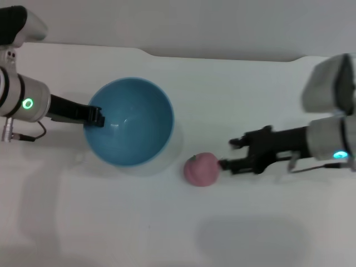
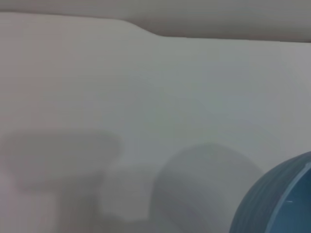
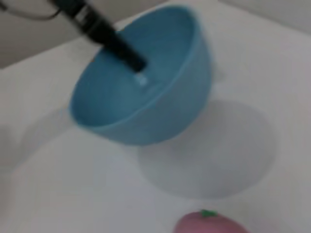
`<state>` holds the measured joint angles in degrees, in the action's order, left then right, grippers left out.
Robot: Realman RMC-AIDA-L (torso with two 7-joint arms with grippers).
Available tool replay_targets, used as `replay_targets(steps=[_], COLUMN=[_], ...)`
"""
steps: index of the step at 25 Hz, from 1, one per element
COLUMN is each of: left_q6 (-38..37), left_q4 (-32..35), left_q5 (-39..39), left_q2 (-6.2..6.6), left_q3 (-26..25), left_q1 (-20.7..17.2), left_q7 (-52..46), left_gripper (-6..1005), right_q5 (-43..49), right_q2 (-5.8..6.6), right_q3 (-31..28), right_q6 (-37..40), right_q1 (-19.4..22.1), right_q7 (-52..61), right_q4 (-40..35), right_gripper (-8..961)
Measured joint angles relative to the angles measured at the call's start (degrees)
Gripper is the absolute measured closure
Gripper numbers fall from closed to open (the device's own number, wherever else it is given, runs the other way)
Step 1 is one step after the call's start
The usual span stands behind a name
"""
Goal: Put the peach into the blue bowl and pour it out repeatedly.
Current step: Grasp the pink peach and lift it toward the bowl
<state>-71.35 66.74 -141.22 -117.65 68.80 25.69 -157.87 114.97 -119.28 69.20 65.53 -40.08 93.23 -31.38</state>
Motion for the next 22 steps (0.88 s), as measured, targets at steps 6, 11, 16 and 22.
replay_targets(steps=[6, 11, 16, 22], left_q6=[-1.4, -1.8, -1.8, -1.8], left_q4=[0.5, 0.7, 0.8, 0.8], left_q5=[-0.7, -1.6, -1.6, -1.7], left_q2=[0.32, 0.22, 0.2, 0.16], left_q3=[-0.2, -0.3, -0.3, 0.1], left_q1=[-1.1, -1.3, -1.2, -0.8], left_q7=[-1.0, -1.1, -1.1, -1.0], left_gripper=[1001, 1000, 1000, 1000], right_q5=[-11.3, -16.8, -24.2, -25.8], right_q2=[-0.11, -0.29, -0.4, -0.47], right_q3=[17.7, 27.5, 36.0, 38.1], right_q6=[-7.1, -16.1, -23.1, -25.9], right_q1=[-1.0, -0.5, 0.3, 1.0], right_q7=[0.0, -0.1, -2.1, -2.2], right_q4=[0.4, 0.4, 1.1, 1.2], right_gripper=[332, 301, 319, 339])
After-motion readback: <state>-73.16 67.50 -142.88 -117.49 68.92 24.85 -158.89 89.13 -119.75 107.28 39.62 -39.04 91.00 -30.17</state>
